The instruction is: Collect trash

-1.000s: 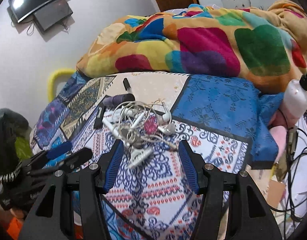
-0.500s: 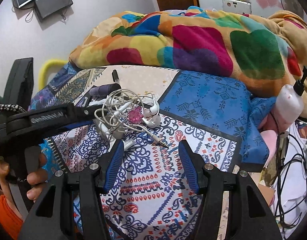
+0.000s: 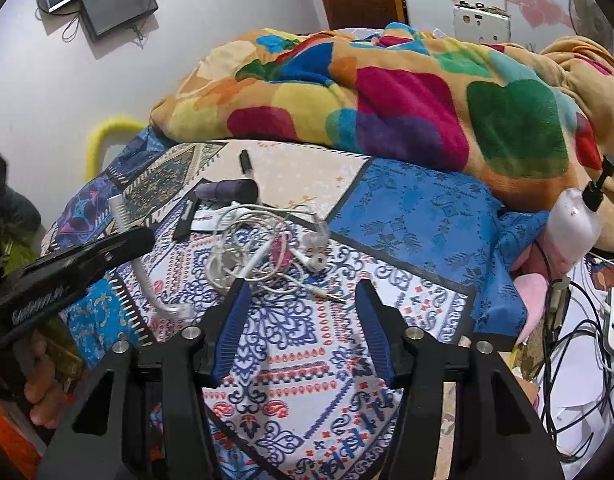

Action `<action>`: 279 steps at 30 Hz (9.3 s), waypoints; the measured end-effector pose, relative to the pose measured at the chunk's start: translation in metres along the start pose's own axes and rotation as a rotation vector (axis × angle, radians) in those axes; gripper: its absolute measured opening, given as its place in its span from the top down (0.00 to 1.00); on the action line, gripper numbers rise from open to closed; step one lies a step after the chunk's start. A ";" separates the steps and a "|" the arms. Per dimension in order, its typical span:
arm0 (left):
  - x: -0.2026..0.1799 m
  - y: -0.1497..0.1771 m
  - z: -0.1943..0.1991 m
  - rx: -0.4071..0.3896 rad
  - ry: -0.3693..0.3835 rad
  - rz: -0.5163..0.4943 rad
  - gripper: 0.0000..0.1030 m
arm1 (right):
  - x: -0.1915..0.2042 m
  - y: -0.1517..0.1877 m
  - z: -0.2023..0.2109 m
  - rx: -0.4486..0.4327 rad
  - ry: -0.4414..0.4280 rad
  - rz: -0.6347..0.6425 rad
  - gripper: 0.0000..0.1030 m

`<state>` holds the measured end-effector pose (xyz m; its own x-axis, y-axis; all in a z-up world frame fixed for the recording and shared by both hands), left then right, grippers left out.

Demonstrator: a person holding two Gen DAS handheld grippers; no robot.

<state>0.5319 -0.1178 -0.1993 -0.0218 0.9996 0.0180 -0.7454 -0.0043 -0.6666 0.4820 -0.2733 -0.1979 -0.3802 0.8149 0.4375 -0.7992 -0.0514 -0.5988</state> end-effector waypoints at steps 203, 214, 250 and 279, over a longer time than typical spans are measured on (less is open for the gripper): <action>0.349 0.247 0.201 0.156 -0.430 0.431 0.65 | 0.390 0.127 -0.108 0.405 -0.298 0.462 0.66; 0.276 0.178 0.236 0.010 -0.360 0.347 0.65 | 0.337 0.084 -0.015 0.166 -0.254 0.380 0.66; 0.039 0.066 0.056 0.125 -0.097 -0.006 0.54 | 0.028 0.035 0.025 0.001 0.083 0.023 0.41; -0.020 0.041 -0.018 0.200 0.020 -0.079 0.54 | -0.009 0.020 -0.022 0.118 0.054 0.115 0.90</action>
<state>0.5139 -0.1375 -0.2407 0.0536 0.9974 0.0482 -0.8617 0.0705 -0.5024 0.4790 -0.2688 -0.2284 -0.4493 0.8294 0.3320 -0.8023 -0.2111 -0.5584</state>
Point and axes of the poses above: each gripper's, at about its wrist camera, not at the fingertips, and z roughly against the way its jaws point, x to its left, y to its underside, the point moved 1 cm from there along -z, roughly the way its jaws point, and after that the axes turned 15 degrees about -y, right-handed, at the moved point
